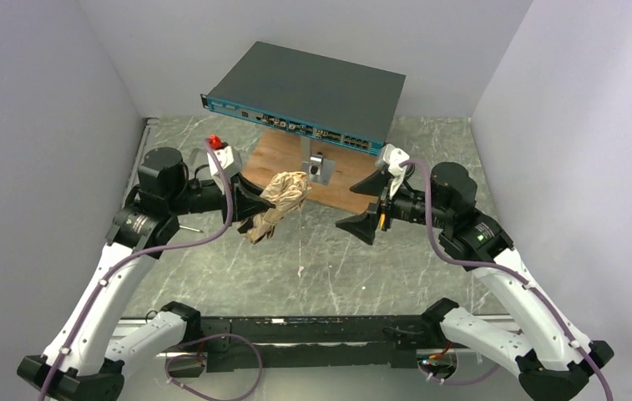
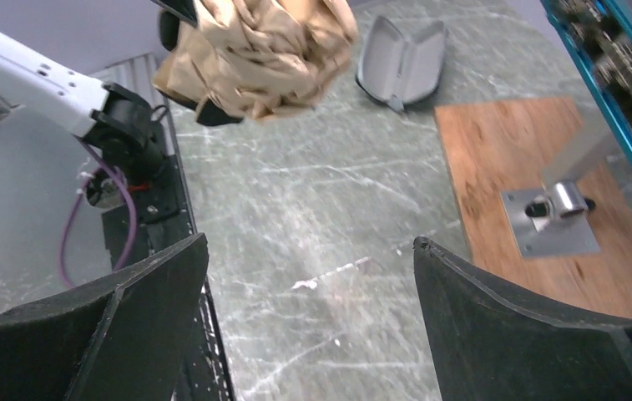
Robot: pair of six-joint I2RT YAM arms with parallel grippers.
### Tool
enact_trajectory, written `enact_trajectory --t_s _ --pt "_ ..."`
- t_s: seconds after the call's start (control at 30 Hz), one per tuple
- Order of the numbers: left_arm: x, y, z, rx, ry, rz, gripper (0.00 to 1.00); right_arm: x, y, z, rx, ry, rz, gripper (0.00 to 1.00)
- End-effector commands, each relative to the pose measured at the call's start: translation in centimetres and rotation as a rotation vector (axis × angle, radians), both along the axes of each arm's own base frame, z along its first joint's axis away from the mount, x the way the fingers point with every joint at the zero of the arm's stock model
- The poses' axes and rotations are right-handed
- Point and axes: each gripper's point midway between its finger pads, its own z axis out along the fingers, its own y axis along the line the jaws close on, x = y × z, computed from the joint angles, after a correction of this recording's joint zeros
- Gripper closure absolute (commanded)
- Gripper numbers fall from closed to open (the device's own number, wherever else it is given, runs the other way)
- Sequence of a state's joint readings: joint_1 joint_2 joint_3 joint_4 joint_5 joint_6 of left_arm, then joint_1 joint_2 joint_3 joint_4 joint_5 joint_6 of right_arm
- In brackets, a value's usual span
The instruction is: Open the umbrella
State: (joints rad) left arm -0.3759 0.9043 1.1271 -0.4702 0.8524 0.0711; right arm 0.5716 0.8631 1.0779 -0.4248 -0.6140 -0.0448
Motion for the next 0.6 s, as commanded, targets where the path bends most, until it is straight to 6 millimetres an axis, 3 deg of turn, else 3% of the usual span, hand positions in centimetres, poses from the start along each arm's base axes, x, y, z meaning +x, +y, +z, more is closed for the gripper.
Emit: enact_trajectory --t_s 0.0,0.2,0.57 --pt "-3.3 -1.2 3.5 -0.088 -0.044 -0.241 1.0 -1.1 2.7 4.5 0.094 -0.119 0.113 0.05" --pt "-5.4 -1.5 1.1 0.038 -0.08 -0.356 1.0 -3.1 5.3 4.0 0.019 -0.168 0.228 0.0" --pt "-7.3 -3.0 0.1 0.111 -0.092 -0.477 1.0 -4.7 9.4 2.0 -0.086 -0.257 0.373 0.03"
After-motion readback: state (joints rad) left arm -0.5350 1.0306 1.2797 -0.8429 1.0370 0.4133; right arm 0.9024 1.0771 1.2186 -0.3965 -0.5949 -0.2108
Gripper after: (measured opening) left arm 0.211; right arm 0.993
